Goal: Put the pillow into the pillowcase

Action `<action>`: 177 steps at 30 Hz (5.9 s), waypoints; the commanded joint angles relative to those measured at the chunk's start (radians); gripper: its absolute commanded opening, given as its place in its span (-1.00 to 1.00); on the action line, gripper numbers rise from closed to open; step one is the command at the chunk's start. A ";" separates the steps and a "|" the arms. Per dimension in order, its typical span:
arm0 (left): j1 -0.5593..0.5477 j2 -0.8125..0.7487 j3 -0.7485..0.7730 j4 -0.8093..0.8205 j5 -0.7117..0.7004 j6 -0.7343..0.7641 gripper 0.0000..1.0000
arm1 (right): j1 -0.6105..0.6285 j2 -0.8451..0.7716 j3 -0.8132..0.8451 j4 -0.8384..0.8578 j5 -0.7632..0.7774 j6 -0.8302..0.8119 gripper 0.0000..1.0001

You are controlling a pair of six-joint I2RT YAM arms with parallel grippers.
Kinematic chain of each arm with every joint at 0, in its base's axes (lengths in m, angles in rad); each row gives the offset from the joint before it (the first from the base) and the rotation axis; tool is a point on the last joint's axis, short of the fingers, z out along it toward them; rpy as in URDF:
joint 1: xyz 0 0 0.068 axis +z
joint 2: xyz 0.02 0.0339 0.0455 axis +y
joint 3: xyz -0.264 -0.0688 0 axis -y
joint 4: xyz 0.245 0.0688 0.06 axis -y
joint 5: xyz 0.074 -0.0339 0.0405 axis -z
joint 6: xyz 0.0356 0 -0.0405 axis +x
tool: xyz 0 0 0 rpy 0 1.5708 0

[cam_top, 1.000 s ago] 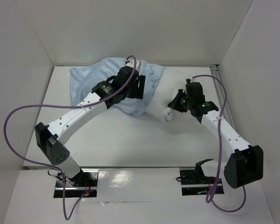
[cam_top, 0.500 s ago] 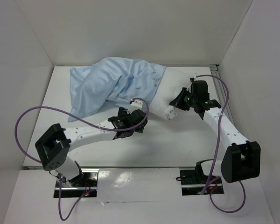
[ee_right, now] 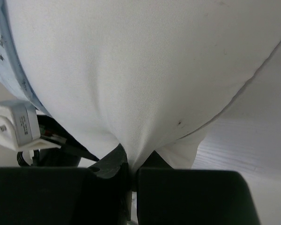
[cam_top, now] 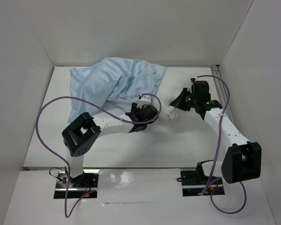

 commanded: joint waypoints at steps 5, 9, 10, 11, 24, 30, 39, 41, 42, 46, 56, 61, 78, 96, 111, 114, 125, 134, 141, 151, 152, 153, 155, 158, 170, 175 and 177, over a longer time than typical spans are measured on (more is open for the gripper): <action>0.072 0.021 0.082 -0.047 -0.068 -0.036 -0.51 | -0.016 -0.018 0.063 0.088 -0.022 -0.012 -1.00; 0.072 -0.025 0.091 -0.103 -0.044 -0.036 -1.00 | -0.016 -0.009 0.063 0.100 -0.034 -0.012 -1.00; 0.072 -0.043 0.091 -0.112 -0.024 -0.036 -1.00 | -0.016 -0.009 0.063 0.100 -0.034 0.000 -1.00; 0.047 -0.089 0.102 -0.112 0.016 -0.012 -1.00 | -0.016 0.001 0.063 0.116 -0.043 0.000 -1.00; -0.062 -0.154 0.744 -0.251 0.932 0.097 -1.00 | -0.025 0.181 0.102 0.271 -0.158 0.059 -1.00; 0.049 -0.200 0.935 -0.373 1.095 0.088 -1.00 | -0.053 0.129 0.185 0.125 -0.201 -0.010 -1.00; 0.252 -0.291 1.219 -0.607 1.162 0.002 -1.00 | -0.064 -0.139 0.241 -0.135 -0.290 0.002 -1.00; 0.346 -0.290 1.236 -0.621 1.220 -0.056 -1.00 | -0.064 -0.188 0.274 -0.255 -0.240 -0.059 -1.00; 0.372 -0.300 1.219 -0.621 1.248 -0.077 -1.00 | -0.064 -0.205 0.274 -0.313 -0.218 -0.076 -1.00; 0.464 -0.231 1.145 -0.603 1.351 -0.136 -1.00 | -0.064 -0.232 0.299 -0.606 -0.206 -0.122 -1.00; 0.497 0.320 1.280 -0.658 1.285 0.029 -0.64 | -0.074 -0.068 0.126 -0.388 -0.291 -0.052 -1.00; 0.443 0.137 1.194 -0.643 1.132 0.172 0.90 | -0.143 0.145 0.058 0.055 -0.235 0.170 -0.04; 0.221 -0.042 0.849 -0.788 0.523 0.234 0.87 | -0.289 0.094 0.195 -0.111 0.050 -0.022 0.98; 0.144 -0.023 0.708 -0.907 0.253 0.082 0.03 | -0.202 -0.048 -0.063 -0.151 -0.288 -0.227 0.98; 0.096 0.085 1.239 -0.831 0.988 0.197 -1.00 | -0.034 0.153 0.042 0.422 -0.402 0.175 -1.00; 0.118 0.137 1.432 -0.827 1.153 0.186 -1.00 | -0.156 0.138 0.223 0.462 -0.435 0.243 -1.00; 0.075 0.036 1.032 -0.531 1.388 0.059 -1.00 | -0.101 -0.061 -0.023 0.410 -0.269 0.246 -1.00; -0.007 0.058 0.825 -0.439 1.451 -0.001 -1.00 | 0.028 -0.103 -0.390 0.565 -0.201 0.364 -1.00; 0.061 0.035 0.996 -0.686 1.287 0.126 0.74 | 0.028 -0.141 -0.373 0.475 -0.192 0.284 -1.00; 0.317 0.035 0.938 -0.765 0.949 0.057 0.74 | 0.065 -0.199 -0.422 0.424 -0.169 0.236 -1.00; 0.329 0.053 0.938 -0.765 0.937 0.057 0.76 | 0.065 -0.199 -0.422 0.409 -0.169 0.224 -1.00; 0.338 0.099 0.955 -0.755 0.937 0.057 0.76 | 0.074 -0.199 -0.422 0.409 -0.160 0.214 -1.00; 0.339 0.156 0.990 -0.755 0.905 0.057 0.76 | 0.083 -0.199 -0.399 0.387 -0.151 0.204 -1.00; 0.339 0.272 1.078 -0.773 0.877 0.057 0.68 | 0.094 -0.189 -0.381 0.375 -0.142 0.194 -1.00; 0.319 0.222 1.118 -0.736 1.015 0.076 -1.00 | 0.112 -0.159 -0.371 0.373 -0.122 0.194 -1.00; 0.238 0.238 1.245 -0.652 1.260 0.076 -1.00 | 0.134 -0.135 -0.348 0.453 -0.096 0.232 -1.00; 0.205 0.277 1.295 -0.609 1.395 0.042 -1.00 | 0.169 -0.095 -0.321 0.508 -0.077 0.259 -1.00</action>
